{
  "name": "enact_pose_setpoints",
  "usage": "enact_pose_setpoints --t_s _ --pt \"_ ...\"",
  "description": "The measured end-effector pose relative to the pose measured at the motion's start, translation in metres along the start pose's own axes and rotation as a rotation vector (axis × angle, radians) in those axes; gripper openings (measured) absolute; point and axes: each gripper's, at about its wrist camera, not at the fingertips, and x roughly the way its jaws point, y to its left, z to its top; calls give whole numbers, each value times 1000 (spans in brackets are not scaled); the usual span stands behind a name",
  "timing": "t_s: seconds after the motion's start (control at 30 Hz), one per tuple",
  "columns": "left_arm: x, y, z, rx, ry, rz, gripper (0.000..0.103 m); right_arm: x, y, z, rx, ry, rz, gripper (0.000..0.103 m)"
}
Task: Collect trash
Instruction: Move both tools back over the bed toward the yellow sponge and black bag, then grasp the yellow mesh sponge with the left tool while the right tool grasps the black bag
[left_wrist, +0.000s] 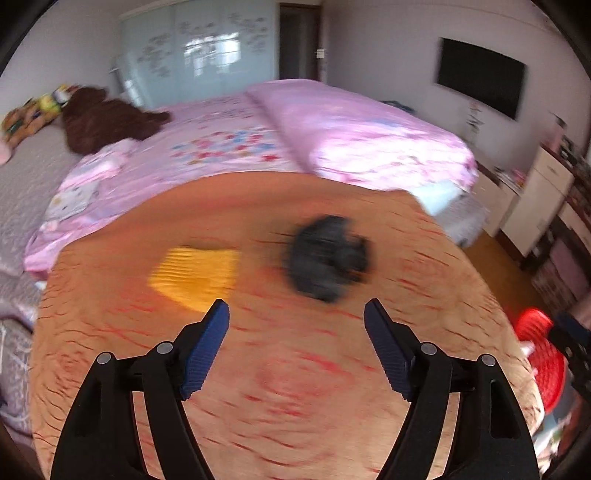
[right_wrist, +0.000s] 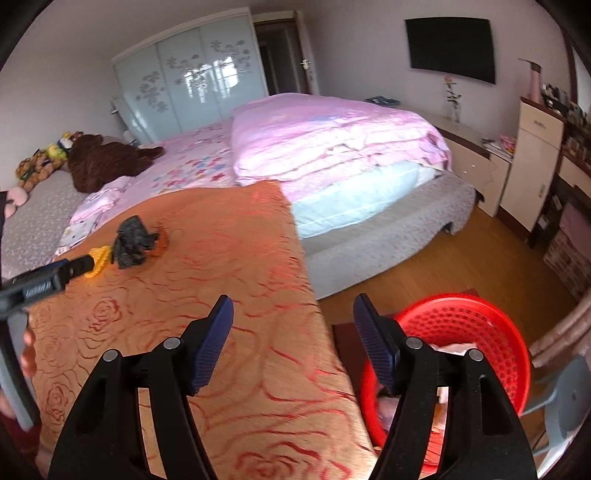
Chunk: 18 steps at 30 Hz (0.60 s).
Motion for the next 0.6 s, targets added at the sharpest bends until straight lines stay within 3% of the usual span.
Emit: enact_pose_setpoints --t_s 0.2,0.33,0.5,0.6 --pt "20 59 15 -103 34 69 73 8 18 5 -16 12 38 66" --pt "36 74 19 -117 78 52 73 11 25 7 -19 16 57 66" --pt "47 63 18 -55 95 14 73 15 35 10 -22 19 70 66" --pt "55 54 15 9 99 38 73 17 40 11 -25 25 76 66"
